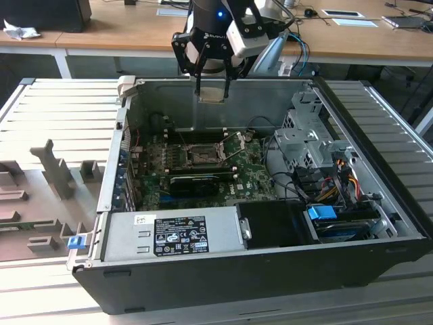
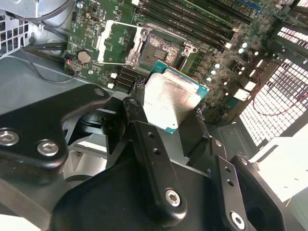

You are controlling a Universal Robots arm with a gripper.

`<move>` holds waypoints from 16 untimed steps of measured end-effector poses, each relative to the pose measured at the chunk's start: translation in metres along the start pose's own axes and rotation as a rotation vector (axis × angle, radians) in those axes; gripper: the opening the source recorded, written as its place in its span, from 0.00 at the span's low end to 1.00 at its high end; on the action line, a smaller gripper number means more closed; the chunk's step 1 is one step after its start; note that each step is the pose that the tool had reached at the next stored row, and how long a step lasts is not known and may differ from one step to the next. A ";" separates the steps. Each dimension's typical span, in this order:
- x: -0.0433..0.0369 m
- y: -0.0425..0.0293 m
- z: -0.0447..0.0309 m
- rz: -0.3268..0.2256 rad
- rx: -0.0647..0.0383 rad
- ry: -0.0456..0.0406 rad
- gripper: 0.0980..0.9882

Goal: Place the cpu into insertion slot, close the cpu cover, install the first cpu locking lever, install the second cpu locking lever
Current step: 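Place the cpu into insertion slot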

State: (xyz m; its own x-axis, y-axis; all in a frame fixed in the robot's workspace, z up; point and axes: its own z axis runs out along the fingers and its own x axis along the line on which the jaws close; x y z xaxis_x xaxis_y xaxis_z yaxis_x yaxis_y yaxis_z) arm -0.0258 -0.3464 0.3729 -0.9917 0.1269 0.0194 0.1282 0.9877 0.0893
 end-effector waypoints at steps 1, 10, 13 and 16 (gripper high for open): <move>0.0000 0.0000 0.0000 0.001 0.000 -0.0001 0.48; 0.0000 0.0000 0.0001 0.013 0.000 -0.0011 0.48; 0.0000 0.0000 0.0001 0.016 0.000 -0.0015 0.48; 0.0000 0.0000 0.0001 0.019 0.000 -0.0017 0.48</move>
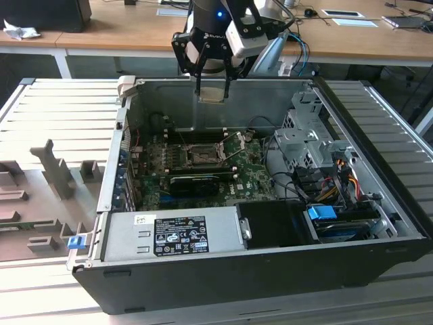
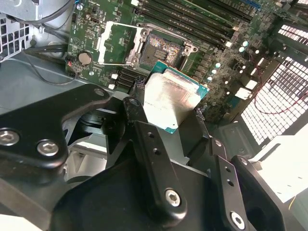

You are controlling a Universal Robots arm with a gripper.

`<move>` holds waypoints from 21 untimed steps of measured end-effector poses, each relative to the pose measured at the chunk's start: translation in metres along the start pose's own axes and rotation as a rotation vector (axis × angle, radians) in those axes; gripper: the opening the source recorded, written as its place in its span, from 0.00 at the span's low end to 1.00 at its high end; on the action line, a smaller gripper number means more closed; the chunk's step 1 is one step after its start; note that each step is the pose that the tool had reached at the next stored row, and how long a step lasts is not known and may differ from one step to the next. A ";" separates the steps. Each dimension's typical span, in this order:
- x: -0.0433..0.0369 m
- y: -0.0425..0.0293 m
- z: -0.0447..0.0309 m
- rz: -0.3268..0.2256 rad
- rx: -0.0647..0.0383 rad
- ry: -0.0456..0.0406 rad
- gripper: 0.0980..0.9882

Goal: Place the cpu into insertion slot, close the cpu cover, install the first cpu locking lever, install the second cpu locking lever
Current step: 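Place the cpu into insertion slot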

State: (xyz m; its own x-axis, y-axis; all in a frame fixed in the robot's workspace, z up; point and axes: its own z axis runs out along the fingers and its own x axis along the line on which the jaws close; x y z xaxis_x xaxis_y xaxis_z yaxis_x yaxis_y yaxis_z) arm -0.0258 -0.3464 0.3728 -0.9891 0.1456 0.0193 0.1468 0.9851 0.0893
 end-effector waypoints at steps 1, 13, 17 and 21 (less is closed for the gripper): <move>0.0000 0.0000 0.0000 0.001 0.000 -0.0001 0.48; 0.0000 0.0000 0.0002 0.020 0.000 -0.0018 0.48; 0.0000 0.0000 0.0003 0.039 -0.001 -0.0035 0.48; 0.0000 0.0000 0.0004 0.054 -0.001 -0.0049 0.48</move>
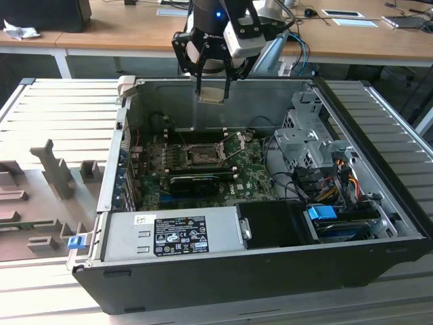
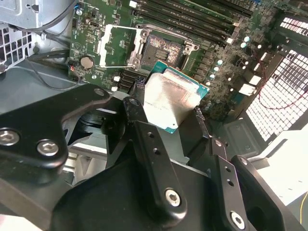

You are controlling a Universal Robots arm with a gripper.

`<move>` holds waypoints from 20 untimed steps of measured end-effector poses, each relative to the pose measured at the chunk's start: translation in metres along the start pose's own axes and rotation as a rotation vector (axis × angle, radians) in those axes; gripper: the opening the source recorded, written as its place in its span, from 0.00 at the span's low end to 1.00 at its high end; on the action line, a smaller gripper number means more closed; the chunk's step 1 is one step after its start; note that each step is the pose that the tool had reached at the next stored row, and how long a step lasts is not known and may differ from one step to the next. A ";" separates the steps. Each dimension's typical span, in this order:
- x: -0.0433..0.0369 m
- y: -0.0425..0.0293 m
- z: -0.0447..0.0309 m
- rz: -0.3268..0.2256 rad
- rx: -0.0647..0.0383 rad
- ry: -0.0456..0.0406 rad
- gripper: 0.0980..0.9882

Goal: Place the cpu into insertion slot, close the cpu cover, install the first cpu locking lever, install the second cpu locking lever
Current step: 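Place the cpu into insertion slot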

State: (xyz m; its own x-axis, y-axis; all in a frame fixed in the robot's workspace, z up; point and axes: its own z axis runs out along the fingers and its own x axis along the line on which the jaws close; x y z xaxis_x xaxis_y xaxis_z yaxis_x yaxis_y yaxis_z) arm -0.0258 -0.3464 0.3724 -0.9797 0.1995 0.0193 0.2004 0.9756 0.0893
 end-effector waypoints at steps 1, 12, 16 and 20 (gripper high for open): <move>0.0000 0.0000 0.0000 0.002 0.000 -0.0002 0.48; -0.0001 -0.0005 0.0039 0.012 0.000 -0.0009 0.48; -0.0001 -0.0005 0.0041 0.027 0.000 -0.0022 0.48; -0.0001 -0.0005 0.0044 0.038 -0.001 -0.0032 0.48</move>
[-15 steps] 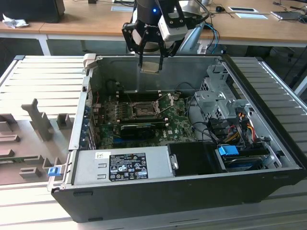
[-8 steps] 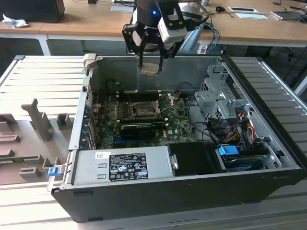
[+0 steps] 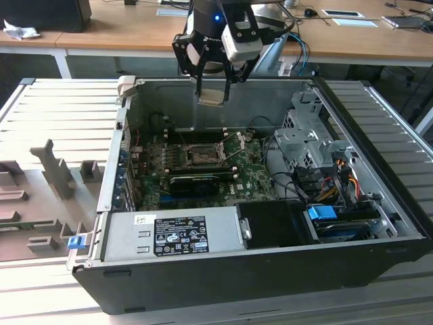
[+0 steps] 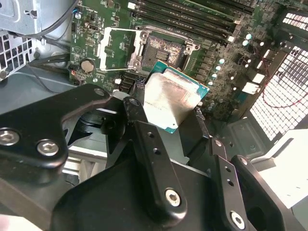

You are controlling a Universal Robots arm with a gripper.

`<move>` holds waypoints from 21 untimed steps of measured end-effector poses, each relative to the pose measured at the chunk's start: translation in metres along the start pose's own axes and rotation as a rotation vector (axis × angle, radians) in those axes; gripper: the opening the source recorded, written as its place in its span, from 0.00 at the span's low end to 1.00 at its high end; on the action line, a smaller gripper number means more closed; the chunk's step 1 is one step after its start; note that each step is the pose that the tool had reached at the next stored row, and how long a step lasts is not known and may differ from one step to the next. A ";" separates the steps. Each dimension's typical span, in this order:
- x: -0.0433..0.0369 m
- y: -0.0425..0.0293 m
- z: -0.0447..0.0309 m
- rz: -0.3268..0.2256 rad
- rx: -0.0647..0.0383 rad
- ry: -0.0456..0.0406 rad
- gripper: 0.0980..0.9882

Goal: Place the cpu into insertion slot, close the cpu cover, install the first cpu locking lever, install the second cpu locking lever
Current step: 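Place the cpu into insertion slot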

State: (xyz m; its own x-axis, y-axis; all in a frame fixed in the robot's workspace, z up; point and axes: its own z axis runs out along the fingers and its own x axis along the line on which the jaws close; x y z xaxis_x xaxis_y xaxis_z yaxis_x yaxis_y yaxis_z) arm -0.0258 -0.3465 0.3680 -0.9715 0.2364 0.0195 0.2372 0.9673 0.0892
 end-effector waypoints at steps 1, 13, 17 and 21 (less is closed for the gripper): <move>0.0000 0.0000 0.0000 0.003 0.000 -0.0002 0.48; 0.0000 -0.0001 0.0012 0.047 -0.001 -0.0042 0.48; 0.0000 -0.0001 0.0016 0.059 -0.001 -0.0053 0.48; 0.0000 -0.0002 0.0021 0.074 -0.001 -0.0067 0.48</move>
State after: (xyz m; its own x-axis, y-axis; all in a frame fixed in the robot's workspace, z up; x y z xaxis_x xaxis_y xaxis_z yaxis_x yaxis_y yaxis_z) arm -0.0258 -0.3465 0.3658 -0.9511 0.3083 0.0195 0.3088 0.9470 0.0892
